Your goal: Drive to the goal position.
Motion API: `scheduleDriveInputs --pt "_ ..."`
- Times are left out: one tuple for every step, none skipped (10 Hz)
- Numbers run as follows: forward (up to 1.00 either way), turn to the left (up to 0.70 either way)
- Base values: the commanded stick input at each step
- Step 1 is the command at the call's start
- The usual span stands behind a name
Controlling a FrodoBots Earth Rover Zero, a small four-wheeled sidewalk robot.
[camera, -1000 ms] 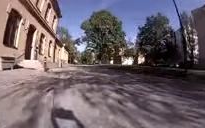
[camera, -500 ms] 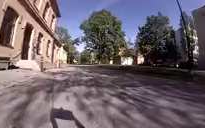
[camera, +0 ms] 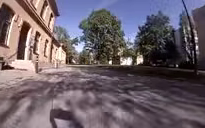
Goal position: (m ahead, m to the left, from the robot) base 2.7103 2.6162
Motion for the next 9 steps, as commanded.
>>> scheduleDriveInputs --pt "0.85 0.34" --pt "0.85 0.34" --pt "0.85 0.34" --pt "0.85 0.34" --pt "0.85 0.34" --pt "0.85 0.34" --pt "0.85 0.2" --pt "0.85 0.0" --pt "0.85 0.0"
